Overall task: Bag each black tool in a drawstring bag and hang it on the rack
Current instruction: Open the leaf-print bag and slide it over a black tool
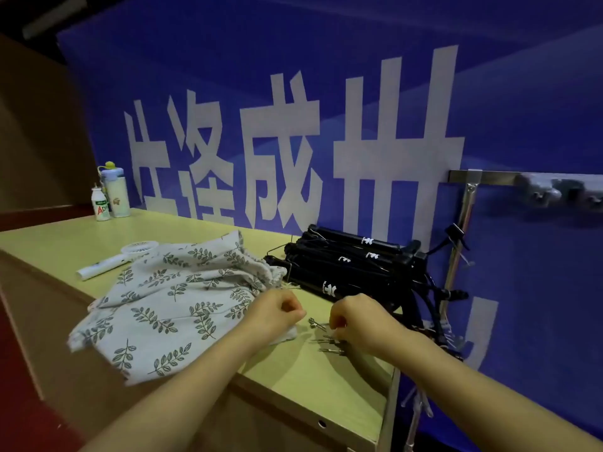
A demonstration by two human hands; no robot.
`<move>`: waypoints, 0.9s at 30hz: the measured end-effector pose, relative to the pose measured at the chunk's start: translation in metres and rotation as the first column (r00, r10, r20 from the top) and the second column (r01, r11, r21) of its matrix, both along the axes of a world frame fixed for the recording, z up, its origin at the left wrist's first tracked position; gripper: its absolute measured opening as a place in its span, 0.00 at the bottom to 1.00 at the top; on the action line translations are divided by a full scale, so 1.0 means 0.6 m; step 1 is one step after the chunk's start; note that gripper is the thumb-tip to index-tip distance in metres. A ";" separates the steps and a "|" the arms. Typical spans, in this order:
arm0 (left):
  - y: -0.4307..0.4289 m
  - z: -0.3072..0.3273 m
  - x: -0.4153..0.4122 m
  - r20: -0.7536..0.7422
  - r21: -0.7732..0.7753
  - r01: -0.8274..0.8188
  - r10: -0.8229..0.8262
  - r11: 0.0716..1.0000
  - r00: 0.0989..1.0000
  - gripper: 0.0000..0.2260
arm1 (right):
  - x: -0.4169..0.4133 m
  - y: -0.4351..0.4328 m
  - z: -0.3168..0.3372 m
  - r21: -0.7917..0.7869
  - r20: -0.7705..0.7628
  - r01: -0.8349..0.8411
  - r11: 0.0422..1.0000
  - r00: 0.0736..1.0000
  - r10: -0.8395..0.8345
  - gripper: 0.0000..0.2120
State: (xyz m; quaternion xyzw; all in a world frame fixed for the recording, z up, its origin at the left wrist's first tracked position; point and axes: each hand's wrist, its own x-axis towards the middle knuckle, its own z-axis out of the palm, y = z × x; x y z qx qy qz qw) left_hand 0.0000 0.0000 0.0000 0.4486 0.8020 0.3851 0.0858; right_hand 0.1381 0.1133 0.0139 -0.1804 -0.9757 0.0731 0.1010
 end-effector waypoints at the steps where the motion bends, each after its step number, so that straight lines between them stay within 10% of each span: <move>1: 0.002 0.000 -0.001 -0.010 -0.007 0.005 -0.005 1.000 1.000 0.03 | 0.000 0.002 -0.001 -0.005 0.020 0.013 1.000 1.000 -0.013 0.08; 17: -0.006 0.002 0.003 -0.055 0.060 -0.059 0.063 0.996 0.997 0.06 | -0.019 0.011 -0.043 0.140 0.044 0.083 0.987 0.995 -0.090 0.12; 27: -0.032 0.050 -0.077 0.033 0.267 -0.560 0.574 0.784 0.818 0.14 | -0.107 -0.025 0.026 -0.568 -0.464 -0.169 0.805 0.874 -0.144 0.08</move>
